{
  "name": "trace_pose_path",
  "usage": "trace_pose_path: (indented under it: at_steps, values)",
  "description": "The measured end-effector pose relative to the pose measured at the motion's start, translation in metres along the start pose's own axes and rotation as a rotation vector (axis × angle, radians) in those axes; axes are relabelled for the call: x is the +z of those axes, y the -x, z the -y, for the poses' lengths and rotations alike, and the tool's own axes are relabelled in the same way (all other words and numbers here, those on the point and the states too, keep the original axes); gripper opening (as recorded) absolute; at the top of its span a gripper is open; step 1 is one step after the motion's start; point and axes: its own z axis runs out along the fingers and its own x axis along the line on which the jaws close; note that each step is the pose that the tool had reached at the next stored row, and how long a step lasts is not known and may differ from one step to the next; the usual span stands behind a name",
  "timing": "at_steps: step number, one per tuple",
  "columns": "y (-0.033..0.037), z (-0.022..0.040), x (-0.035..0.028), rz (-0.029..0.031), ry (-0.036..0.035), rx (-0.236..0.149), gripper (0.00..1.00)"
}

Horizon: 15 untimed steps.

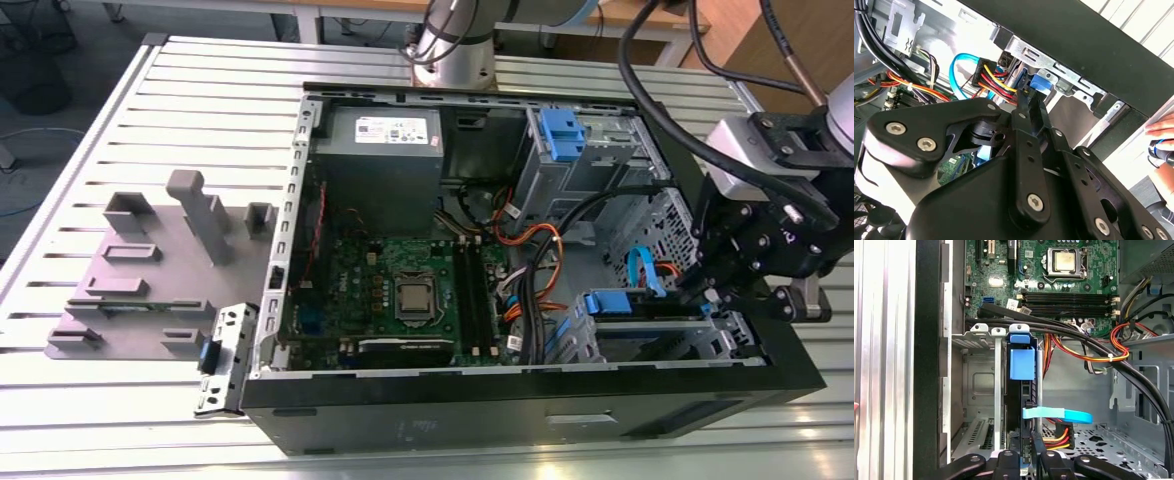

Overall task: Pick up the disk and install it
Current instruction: 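Insert the second disk wire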

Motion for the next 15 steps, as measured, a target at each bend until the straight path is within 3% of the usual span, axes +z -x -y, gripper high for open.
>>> trace_pose_path:
  at_steps: [3, 15]
  values:
    - [0.0001, 0.0000, 0.0026, -0.0004, 0.0000, 0.000, 0.24]
    - [0.0009, 0.0027, 0.0035, -0.0007, 0.0014, 0.000, 0.24]
